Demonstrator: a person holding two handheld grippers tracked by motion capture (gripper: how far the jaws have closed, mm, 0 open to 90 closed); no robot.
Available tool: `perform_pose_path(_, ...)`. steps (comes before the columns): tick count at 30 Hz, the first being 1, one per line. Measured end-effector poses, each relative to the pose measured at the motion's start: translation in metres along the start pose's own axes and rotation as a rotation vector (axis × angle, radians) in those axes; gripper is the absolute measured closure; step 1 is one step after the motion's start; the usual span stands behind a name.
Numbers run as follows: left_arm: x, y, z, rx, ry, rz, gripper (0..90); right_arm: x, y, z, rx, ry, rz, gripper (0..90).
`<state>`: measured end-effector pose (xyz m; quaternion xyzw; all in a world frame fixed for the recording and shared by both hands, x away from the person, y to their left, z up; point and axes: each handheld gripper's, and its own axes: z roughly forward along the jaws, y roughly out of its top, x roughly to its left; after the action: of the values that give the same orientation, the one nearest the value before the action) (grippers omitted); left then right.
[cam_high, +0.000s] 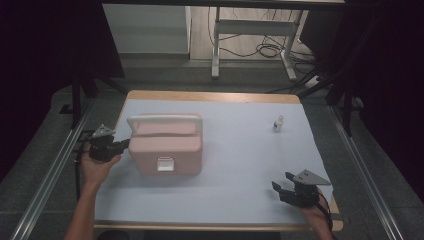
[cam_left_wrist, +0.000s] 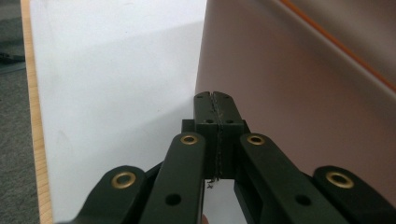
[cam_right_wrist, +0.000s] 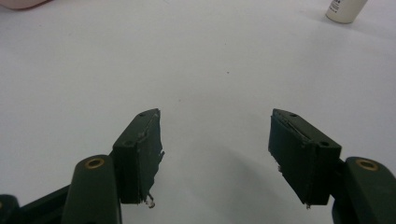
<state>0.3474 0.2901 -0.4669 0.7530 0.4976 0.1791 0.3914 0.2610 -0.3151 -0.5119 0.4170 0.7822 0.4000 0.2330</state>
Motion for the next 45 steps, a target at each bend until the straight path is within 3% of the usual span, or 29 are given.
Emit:
perform_pose_path(15, -0.003, 0.002, 0.018, 0.029, -0.024, 0.007, 90.0, 0.000, 0.000, 0.000, 0.005, 0.002, 0.000, 34.7)
perform_pose_path(21, -0.004, -0.001, 0.025, 0.027, -0.014, -0.014, 90.0, -0.002, 0.001, -0.003, -0.002, -0.015, 0.010, 34.5)
perform_pose_path(30, -0.006, 0.002, 0.026, 0.040, -0.012, -0.010, 90.0, -0.002, 0.001, -0.002, 0.003, -0.027, 0.019, 34.0)
perform_pose_path(38, -0.013, 0.004, 0.032, 0.035, -0.029, -0.009, 90.0, -0.005, 0.001, -0.005, 0.003, -0.047, 0.035, 34.3)
perform_pose_path(45, -0.028, 0.008, 0.035, 0.035, -0.040, 0.022, 90.0, -0.006, 0.001, -0.006, -0.004, -0.044, 0.039, 34.3)
